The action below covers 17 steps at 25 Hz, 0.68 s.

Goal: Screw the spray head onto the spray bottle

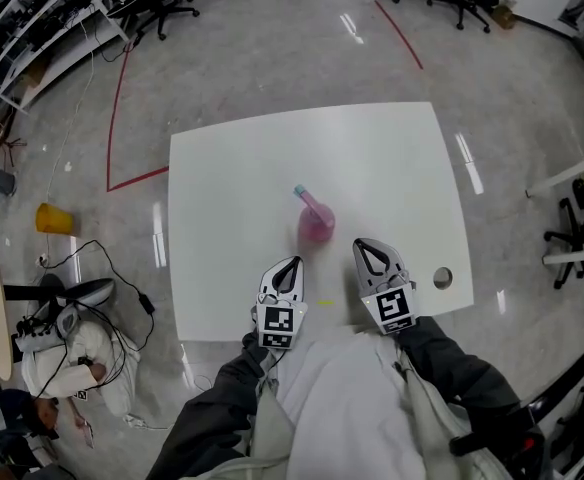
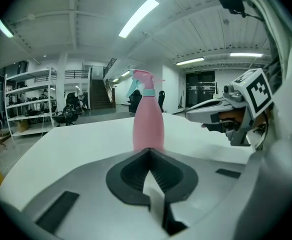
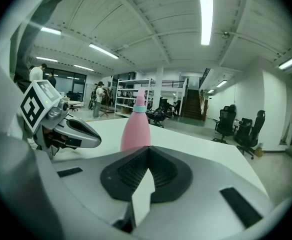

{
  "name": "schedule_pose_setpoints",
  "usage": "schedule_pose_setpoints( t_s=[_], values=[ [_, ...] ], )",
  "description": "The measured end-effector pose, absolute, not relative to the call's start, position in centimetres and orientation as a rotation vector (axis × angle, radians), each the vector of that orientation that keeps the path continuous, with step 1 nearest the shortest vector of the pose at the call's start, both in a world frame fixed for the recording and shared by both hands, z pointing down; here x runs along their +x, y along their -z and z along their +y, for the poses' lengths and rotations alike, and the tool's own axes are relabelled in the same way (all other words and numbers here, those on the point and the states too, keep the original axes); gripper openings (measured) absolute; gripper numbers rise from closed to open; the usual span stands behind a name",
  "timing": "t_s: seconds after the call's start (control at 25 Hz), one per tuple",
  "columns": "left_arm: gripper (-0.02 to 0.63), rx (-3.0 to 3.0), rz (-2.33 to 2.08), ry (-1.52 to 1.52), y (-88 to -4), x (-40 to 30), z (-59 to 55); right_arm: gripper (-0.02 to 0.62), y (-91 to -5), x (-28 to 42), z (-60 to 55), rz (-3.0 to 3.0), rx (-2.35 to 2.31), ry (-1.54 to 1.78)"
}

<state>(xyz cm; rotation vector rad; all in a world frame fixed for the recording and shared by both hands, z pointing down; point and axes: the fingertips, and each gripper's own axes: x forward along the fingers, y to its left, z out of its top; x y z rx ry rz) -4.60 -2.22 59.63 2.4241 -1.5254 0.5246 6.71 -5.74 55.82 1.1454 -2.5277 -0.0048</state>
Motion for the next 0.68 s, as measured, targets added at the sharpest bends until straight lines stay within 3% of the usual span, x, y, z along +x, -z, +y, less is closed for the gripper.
schedule_pose_setpoints(
  t_s=[0.68],
  values=[
    [0.005,2.390,-1.498,-0.545,-60.54,-4.46,-2.14,-0.006,-56.74,7.08,-5.72,-2.504,1.125,-0.030]
  ],
)
